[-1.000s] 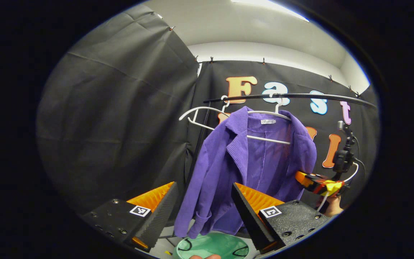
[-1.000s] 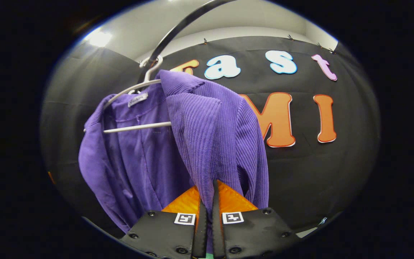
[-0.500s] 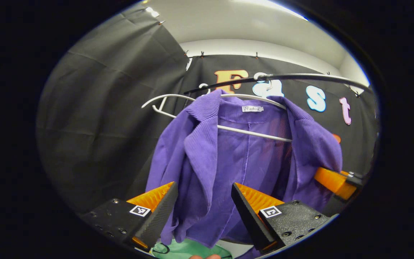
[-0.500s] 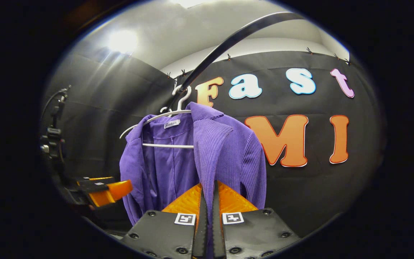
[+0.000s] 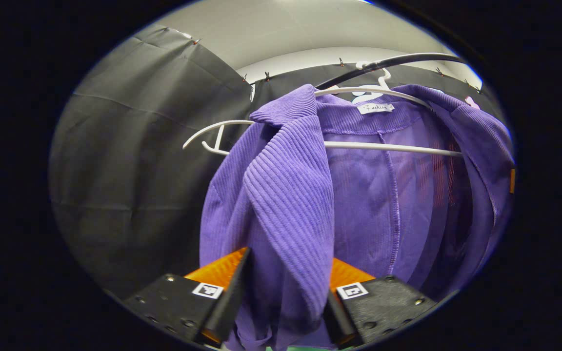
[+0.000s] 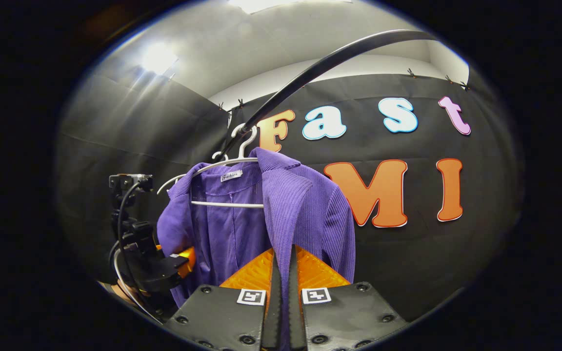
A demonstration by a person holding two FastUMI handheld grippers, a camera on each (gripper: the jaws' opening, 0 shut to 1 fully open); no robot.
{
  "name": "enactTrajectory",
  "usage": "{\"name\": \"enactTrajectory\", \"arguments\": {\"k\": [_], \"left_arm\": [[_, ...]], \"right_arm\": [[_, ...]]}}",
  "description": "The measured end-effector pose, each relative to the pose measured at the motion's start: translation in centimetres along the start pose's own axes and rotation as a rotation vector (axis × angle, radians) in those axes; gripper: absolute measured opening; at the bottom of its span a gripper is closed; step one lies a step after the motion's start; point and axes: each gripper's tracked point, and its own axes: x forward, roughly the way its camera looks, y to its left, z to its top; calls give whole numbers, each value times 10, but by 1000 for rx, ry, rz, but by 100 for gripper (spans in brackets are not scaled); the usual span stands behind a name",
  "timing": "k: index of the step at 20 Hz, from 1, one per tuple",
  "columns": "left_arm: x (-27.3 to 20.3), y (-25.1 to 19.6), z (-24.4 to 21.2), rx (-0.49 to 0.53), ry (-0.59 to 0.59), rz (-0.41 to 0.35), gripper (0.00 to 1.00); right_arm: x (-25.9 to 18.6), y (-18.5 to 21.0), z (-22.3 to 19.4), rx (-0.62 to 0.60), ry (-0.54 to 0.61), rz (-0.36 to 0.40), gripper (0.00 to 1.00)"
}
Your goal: Grasp the clothes on the hanger with both hands and then place them into the laundry hamper below.
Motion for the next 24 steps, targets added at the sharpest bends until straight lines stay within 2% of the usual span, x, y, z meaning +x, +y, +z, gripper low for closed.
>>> {"name": "enactTrajectory", "arguments": {"k": [3,5,9,10,11,14,16,17,18,19,20,22,24], "left_arm": [[-7,7,10,37,-1,-43,9],[-16,11,26,41,-26,-74,6],[-23,45,80,132,-128,-8,4],[-20,52,91,128,-137,-6,4],[-17,60,103,112,-145,0,6],[1,97,128,84,-160,76,2],[14,115,140,91,-164,113,2],[19,119,144,81,-163,119,2],[25,125,145,68,-154,130,2],[30,135,143,60,-138,153,6],[38,146,140,58,-120,181,1],[52,158,136,45,-91,205,7],[70,164,122,28,-41,198,6]], "right_arm": [[1,-10,0,-9,-8,-47,14],[-1,-25,8,-33,-48,-121,14],[-7,-56,29,-75,-111,-267,14],[-9,-62,36,-78,-126,-293,9],[-9,-69,41,-85,-139,-319,9],[-6,-94,51,-116,-152,-424,9],[1,-106,55,-60,-160,-464,9],[7,-114,56,-27,-165,-480,13],[12,-121,58,3,-168,-496,14],[16,-127,56,38,-168,-507,14],[23,-132,58,69,-180,-510,14],[32,-144,62,54,-202,-538,14],[36,-150,70,29,-222,-552,14]]}}
